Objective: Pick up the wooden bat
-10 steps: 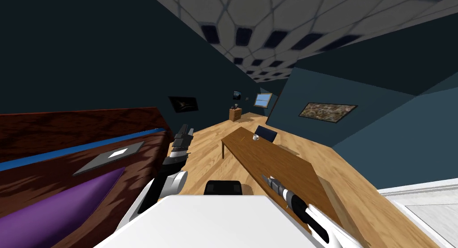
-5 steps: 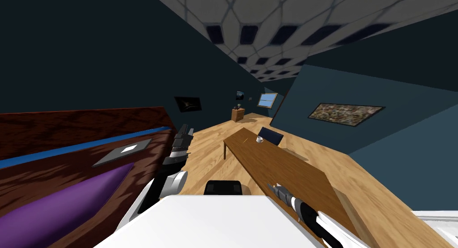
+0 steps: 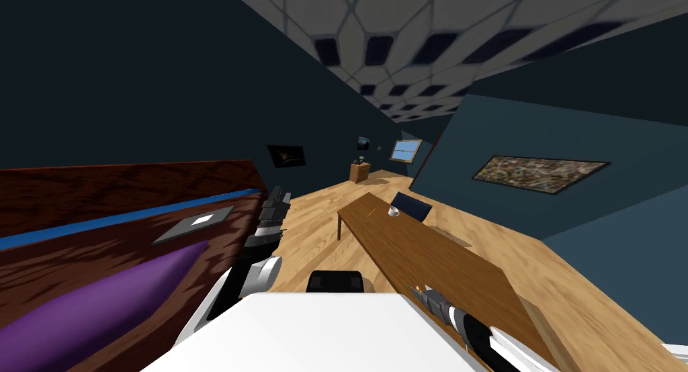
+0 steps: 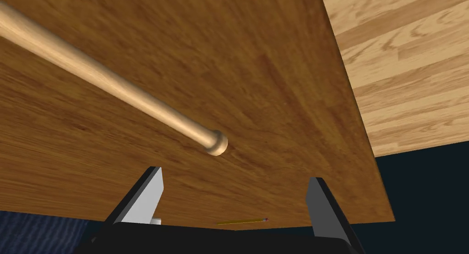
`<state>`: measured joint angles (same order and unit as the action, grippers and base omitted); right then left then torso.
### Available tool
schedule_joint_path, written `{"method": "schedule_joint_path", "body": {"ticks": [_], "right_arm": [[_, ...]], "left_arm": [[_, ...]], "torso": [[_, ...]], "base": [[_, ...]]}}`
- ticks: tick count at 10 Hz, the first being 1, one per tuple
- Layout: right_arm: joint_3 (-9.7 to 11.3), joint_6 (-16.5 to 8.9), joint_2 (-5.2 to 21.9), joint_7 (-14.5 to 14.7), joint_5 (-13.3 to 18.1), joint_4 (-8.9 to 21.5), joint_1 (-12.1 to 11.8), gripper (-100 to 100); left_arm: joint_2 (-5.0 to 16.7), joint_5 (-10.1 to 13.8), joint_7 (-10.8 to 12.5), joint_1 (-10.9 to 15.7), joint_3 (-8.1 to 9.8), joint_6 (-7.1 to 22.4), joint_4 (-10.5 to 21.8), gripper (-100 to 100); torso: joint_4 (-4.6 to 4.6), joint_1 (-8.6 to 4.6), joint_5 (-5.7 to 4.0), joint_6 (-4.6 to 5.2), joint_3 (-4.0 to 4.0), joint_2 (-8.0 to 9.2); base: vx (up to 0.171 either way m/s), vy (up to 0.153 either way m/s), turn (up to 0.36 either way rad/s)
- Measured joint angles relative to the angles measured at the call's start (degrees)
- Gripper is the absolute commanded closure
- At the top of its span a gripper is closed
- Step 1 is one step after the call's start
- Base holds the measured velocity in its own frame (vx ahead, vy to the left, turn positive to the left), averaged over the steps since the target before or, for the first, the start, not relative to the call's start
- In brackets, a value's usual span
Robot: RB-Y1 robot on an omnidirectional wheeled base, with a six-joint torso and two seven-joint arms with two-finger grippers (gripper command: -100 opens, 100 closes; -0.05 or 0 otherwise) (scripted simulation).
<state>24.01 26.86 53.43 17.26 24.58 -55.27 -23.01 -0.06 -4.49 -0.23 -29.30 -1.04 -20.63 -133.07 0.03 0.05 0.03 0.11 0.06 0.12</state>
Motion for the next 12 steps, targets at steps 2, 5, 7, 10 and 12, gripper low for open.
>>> {"method": "schedule_joint_path", "body": {"ticks": [2, 5, 7, 10, 12], "right_arm": [[3.2, 2.0, 1.3, 1.1, 2.4, 5.5, 2.2, -100], [6.9, 4.8, 2.5, 3.5, 5.6, 14.2, 3.9, -100], [9.6, 4.3, 4.5, 3.9, 7.4, 14.3, 2.8, -100], [11.8, 6.1, 4.1, 5.3, 9.0, 18.8, 4.3, -100], [13.9, 6.4, 4.7, 5.3, 10.4, 20.2, 4.8, -100]], "left_arm": [[0.0, 0.0, 0.0, 0.0, 0.0, 0.0, 0.0, 0], [0.0, 0.0, 0.0, 0.0, 0.0, 0.0, 0.0, 0], [0.0, 0.0, 0.0, 0.0, 0.0, 0.0, 0.0, 0], [0.0, 0.0, 0.0, 0.0, 0.0, 0.0, 0.0, 0], [0.0, 0.0, 0.0, 0.0, 0.0, 0.0, 0.0, 0]], "torso": [[-0.02, 0.02, 0.01, -0.04, -0.05, -0.1], [-0.01, 0.05, 0.02, -0.04, -0.02, -0.05], [0.0, 0.02, 0.0, 0.0, -0.01, -0.02], [0.01, 0.01, 0.01, 0.0, 0.03, 0.05], [0.01, 0.01, 0.0, 0.0, 0.03, 0.04]], "base": [[0.042, 0.009, 0.137], [0.029, 0.014, 0.146], [0.015, 0.0, 0.004], [0.009, 0.002, 0.068], [0.005, -0.001, 0.017]]}}
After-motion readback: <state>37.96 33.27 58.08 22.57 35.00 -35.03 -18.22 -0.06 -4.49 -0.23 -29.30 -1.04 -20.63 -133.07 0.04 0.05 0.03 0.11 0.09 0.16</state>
